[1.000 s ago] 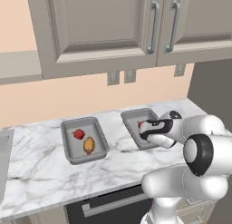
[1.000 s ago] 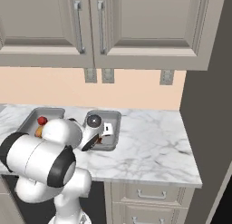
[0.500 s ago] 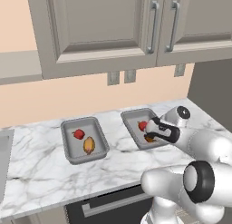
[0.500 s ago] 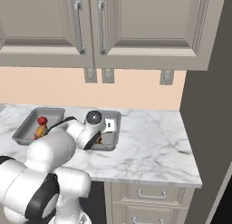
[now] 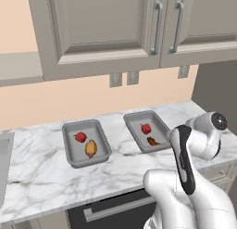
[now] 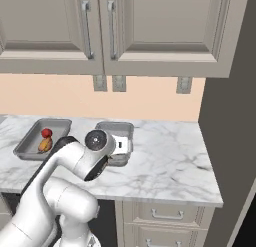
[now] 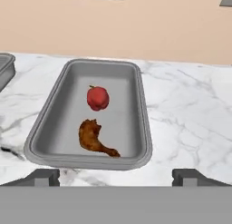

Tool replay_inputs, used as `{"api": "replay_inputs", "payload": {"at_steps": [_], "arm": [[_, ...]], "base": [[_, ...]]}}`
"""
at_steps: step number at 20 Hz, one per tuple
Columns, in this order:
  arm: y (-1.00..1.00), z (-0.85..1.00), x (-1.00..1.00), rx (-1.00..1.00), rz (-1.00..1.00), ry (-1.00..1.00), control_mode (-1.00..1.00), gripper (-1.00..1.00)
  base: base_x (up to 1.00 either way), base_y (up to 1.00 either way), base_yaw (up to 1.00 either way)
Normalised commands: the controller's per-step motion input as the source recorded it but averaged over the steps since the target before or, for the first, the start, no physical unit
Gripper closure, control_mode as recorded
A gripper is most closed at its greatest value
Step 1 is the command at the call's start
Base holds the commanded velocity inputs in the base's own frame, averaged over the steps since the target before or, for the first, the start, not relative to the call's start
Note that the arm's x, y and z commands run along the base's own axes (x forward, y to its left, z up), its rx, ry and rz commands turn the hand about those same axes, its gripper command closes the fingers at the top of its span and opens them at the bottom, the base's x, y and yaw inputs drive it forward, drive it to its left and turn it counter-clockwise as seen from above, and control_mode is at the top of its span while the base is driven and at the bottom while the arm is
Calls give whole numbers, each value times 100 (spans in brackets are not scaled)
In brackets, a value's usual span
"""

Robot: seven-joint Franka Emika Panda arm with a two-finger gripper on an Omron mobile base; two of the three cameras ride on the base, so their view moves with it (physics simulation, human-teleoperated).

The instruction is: Place one bell pepper and one chicken drumstick in each tupperware on the nearby counter, to pack two identical lunches.

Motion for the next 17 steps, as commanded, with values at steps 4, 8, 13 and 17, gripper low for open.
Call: {"api": "replay_inputs", "payload": {"at_steps": [4,8,13,17], "arm": [[-21,100,-100,0,0,-23,-100,-100],[-24,100,-100,0,-2,-9,-100,-100],[-9,100,-100,0,-5,-2,-100,-100],[0,75,-96,-1,-10,-1,-100,-100]], "base": [[0,0,0],[0,0,0],[0,0,0],[0,0,0]]}}
